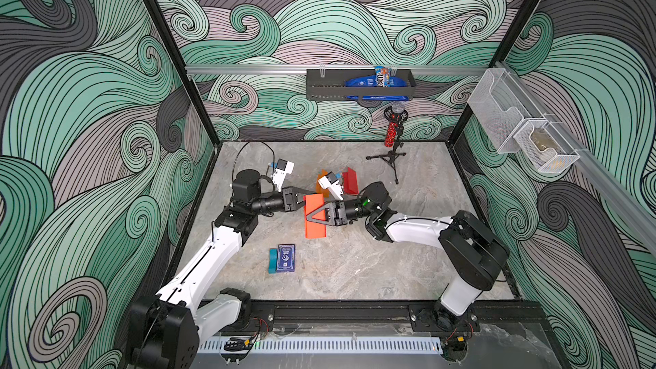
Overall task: Fold the square paper along the opposite sides
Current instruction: Fold the paper.
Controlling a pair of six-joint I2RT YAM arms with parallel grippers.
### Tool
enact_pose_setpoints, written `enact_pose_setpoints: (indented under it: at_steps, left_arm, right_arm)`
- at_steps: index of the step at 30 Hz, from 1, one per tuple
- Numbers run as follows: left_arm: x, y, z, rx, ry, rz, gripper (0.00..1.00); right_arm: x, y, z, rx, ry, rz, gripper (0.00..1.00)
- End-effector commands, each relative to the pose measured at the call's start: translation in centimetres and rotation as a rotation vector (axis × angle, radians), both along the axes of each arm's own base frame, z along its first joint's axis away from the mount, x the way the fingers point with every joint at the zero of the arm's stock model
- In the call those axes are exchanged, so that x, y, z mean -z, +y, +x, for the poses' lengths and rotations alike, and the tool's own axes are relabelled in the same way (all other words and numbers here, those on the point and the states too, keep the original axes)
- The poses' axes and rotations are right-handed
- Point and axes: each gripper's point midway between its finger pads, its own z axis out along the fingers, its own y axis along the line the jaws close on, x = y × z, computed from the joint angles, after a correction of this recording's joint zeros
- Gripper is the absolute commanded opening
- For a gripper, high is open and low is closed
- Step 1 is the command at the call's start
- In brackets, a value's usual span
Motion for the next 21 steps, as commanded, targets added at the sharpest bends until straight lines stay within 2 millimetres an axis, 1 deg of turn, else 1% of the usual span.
enact_pose_setpoints:
  at_steps: [1,5,6,9,12,13,15,18,20,21]
  left_arm:
    - [-1.1,0.2,0.6,-0.026,-0.045,0.012,0.16]
    - [-1.3,0.4,0.6,-0.04,-0.059,0.014,0.18]
    - [-1.4,0.5,0.6,-0.049,-0.063,0.017,0.2]
    - [-2.0,1.3,1.3,-0.116,-0.083,0.037,0.31]
    - [-4.0,3.0,2.3,-0.23,-0.135,0.04,0.47]
    - [-4.9,3.5,2.4,-0.259,-0.158,0.04,0.54]
    - [-5.8,3.7,1.9,-0.267,-0.185,0.048,0.62]
    - [-5.4,3.0,0.7,-0.195,-0.201,0.031,0.72]
    - [-4.8,2.7,-0.1,-0.166,-0.2,0.001,0.78]
    - [-4.6,2.5,-0.4,-0.157,-0.203,-0.015,0.79]
  right_arm:
    - [-2.1,-0.5,-0.7,-0.019,-0.064,0.047,0.14]
    - [-2.5,-0.6,-0.4,-0.006,-0.066,0.056,0.13]
    - [-2.6,-0.6,-0.3,-0.005,-0.065,0.058,0.13]
    - [-2.5,-0.8,0.0,0.002,-0.06,0.059,0.12]
    - [-2.2,-0.9,0.4,0.009,-0.058,0.052,0.12]
    - [-2.2,-1.0,0.6,0.012,-0.058,0.051,0.12]
    - [-2.2,-1.2,0.8,0.019,-0.057,0.048,0.11]
    - [-2.2,-1.4,1.1,0.021,-0.061,0.044,0.11]
    - [-2.3,-1.3,1.2,0.019,-0.065,0.043,0.11]
    - [-2.3,-1.3,1.2,0.016,-0.064,0.043,0.12]
